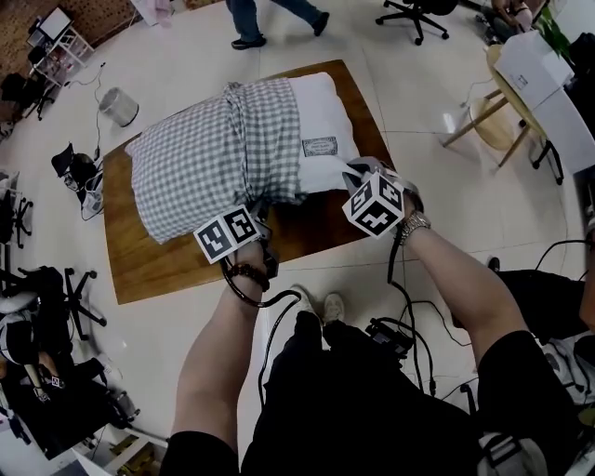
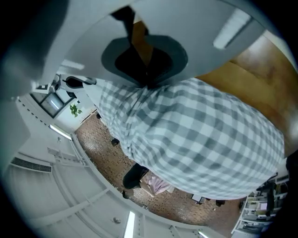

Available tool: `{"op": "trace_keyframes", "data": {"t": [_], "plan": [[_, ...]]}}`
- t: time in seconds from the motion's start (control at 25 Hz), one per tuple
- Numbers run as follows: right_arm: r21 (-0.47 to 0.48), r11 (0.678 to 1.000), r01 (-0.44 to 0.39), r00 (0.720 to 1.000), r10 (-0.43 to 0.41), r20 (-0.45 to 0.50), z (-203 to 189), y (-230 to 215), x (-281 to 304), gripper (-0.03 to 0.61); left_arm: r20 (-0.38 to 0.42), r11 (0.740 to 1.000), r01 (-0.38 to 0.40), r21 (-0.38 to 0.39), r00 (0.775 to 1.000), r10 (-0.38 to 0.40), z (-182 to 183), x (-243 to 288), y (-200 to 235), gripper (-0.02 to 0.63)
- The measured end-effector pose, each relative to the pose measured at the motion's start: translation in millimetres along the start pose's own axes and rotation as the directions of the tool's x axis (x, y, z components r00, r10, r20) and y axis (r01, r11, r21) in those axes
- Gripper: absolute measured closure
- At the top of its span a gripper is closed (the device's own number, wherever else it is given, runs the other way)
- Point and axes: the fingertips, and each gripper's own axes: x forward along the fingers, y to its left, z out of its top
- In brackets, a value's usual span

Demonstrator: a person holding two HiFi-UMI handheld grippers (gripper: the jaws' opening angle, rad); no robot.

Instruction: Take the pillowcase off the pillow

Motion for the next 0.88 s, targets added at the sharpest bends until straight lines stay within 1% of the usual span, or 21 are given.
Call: {"op": "trace_keyframes", "data": {"t": [0.2, 0.48, 0.72, 0.88], "plan": [[0.004, 1.000, 0.013, 1.000, -0.013, 0.006, -7, -10, -13, 0.554, 0.051, 0.997, -0.064, -0.033, 0.996, 0.066, 9, -21, 22, 0.606], [0.019, 0.999, 0.044, 0.999, -0.044, 0.006, -16, -22, -25, 0.555, 0.107, 0.989, -0.138, -0.055, 0.984, 0.144, 19, -47, 54, 0.606], [0.048, 0.998, 0.044, 0.999, -0.043, -0.019, -33, -28, -31, 0.557, 0.118, 0.981, -0.190, -0.048, 0.974, 0.194, 27, -67, 76, 0.607], [0.063, 0.997, 0.048, 0.998, -0.046, -0.032, -33, -22, -35, 0.558, 0.124, 0.978, -0.206, -0.045, 0.970, 0.210, 32, -82, 91, 0.607]]}}
